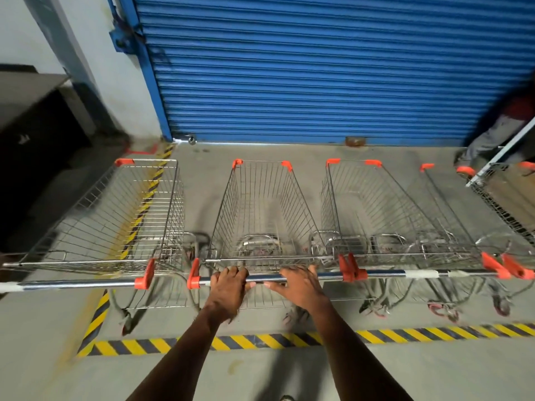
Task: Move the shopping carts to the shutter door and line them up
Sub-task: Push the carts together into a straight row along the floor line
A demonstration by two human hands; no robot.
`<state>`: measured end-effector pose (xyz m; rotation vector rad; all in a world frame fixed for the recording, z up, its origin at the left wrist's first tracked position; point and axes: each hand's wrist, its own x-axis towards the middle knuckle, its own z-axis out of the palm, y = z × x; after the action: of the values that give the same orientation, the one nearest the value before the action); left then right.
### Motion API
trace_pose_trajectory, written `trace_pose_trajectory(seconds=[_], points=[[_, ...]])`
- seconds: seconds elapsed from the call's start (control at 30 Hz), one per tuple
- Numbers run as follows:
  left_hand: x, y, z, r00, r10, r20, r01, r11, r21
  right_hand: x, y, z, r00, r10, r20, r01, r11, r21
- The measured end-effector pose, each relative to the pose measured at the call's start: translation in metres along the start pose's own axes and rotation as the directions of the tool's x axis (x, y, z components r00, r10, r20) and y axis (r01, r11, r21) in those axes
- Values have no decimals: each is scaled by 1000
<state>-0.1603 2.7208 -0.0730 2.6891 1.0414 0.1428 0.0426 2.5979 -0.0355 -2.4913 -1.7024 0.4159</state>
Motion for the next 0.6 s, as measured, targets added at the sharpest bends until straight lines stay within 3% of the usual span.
trace_pose_trajectory(seconds=[0.13,0.33,0.43,0.6], points=[[-7,0,-4,994,13,-107,-19,998,-55,-4,2,2,999,-21,-34,21,1000,-9],[-41,-8,-19,977,-49,-209,10,983,-183,-5,-15,13,951,0,-309,-22,997,-68],[-58,-24,-27,973,-51,-224,13,985,-171,0,-37,12,943,-21,-333,-8,996,-84],[-75,-56,-51,960,-169,-223,119,968,-221,19,-81,18,935,-74,-347,50,996,-79]])
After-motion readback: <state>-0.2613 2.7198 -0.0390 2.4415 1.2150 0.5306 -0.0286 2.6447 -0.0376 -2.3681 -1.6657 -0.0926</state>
